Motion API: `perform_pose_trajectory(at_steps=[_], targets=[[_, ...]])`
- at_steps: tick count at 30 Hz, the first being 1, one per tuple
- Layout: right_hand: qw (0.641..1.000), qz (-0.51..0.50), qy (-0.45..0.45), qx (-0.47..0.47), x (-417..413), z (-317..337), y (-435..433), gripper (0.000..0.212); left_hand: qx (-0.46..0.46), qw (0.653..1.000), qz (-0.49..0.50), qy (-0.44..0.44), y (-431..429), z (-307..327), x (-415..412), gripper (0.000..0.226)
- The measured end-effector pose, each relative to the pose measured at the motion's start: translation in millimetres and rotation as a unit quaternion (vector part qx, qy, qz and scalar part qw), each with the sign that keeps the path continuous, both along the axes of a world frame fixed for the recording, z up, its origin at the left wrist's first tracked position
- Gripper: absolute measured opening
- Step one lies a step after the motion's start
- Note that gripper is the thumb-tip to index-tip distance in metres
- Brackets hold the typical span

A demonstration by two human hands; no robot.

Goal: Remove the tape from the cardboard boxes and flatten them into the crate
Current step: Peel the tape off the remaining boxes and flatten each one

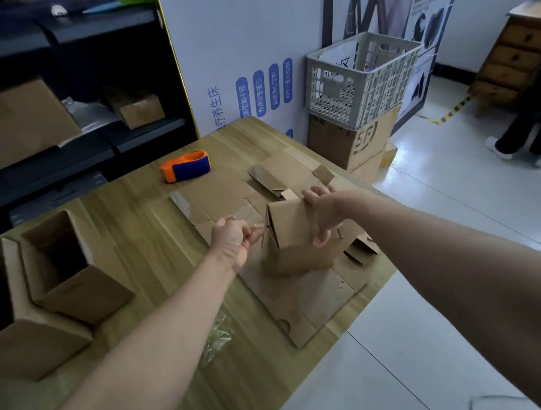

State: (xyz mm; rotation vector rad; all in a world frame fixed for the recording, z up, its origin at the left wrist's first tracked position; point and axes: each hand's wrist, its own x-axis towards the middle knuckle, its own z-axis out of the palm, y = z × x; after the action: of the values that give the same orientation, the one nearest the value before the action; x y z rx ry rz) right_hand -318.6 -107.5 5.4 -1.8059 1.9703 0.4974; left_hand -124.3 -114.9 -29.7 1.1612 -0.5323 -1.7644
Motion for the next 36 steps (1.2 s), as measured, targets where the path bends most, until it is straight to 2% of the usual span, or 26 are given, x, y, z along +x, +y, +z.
perform_pose_trajectory(at_steps=[4, 8, 11, 13, 14, 16, 18, 20, 22, 25, 27, 28, 30, 32, 34, 36], targets=[[0.991, 0.027, -0.106, -0.071, 26, 16, 1, 0.143, -0.001, 0.999, 0.003, 0.041, -12, 23, -13, 0.028], [0.971, 0.032, -0.139, -0.194, 28, 15, 8, 0.136, -0.023, 0.998, 0.000, 0.063, -20, 36, -24, 0.028], [0.954, 0.026, -0.182, -0.237, 22, 7, 14, 0.125, -0.063, 0.998, 0.011, 0.013, -24, 36, -25, 0.033], [0.941, -0.017, -0.230, -0.246, 15, -5, 20, 0.121, -0.079, 0.992, 0.068, -0.065, -34, 30, -17, 0.037], [0.934, -0.049, -0.256, -0.243, 10, -12, 24, 0.119, -0.087, 0.983, 0.088, -0.132, -40, 26, -8, 0.037], [0.921, -0.109, -0.301, -0.222, -1, -28, 33, 0.116, -0.134, 0.935, 0.063, -0.321, -46, 14, 12, 0.034], [0.913, -0.152, -0.329, -0.188, -5, -42, 39, 0.114, -0.189, 0.860, -0.053, -0.471, -43, -2, 20, 0.029], [0.910, -0.172, -0.338, -0.170, -4, -51, 41, 0.113, -0.212, 0.783, -0.192, -0.553, -31, -16, 13, 0.037], [0.915, -0.175, -0.326, -0.158, -5, -54, 42, 0.112, -0.235, 0.700, -0.261, -0.622, -19, -19, 1, 0.049], [0.943, -0.155, -0.264, -0.130, -15, -51, 45, 0.116, -0.266, 0.583, -0.242, -0.729, -15, -15, -16, 0.081], [0.963, -0.117, -0.218, -0.110, -16, -47, 45, 0.114, -0.289, 0.520, -0.231, -0.770, -11, -10, -27, 0.082], [0.972, -0.094, -0.187, -0.106, -13, -45, 45, 0.112, -0.304, 0.504, -0.229, -0.776, -10, -10, -33, 0.075], [0.983, -0.067, -0.133, -0.107, -5, -45, 44, 0.108, -0.338, 0.488, -0.230, -0.771, -5, -10, -45, 0.056], [0.985, -0.065, -0.102, -0.126, 2, -49, 44, 0.107, -0.376, 0.491, -0.233, -0.751, 0, -11, -54, 0.035], [0.984, -0.065, -0.089, -0.141, 5, -51, 44, 0.108, -0.399, 0.542, -0.235, -0.702, 4, -15, -59, 0.020], [0.983, -0.070, -0.106, -0.133, 2, -52, 45, 0.112, -0.362, 0.630, -0.210, -0.655, 3, -20, -54, 0.019]])
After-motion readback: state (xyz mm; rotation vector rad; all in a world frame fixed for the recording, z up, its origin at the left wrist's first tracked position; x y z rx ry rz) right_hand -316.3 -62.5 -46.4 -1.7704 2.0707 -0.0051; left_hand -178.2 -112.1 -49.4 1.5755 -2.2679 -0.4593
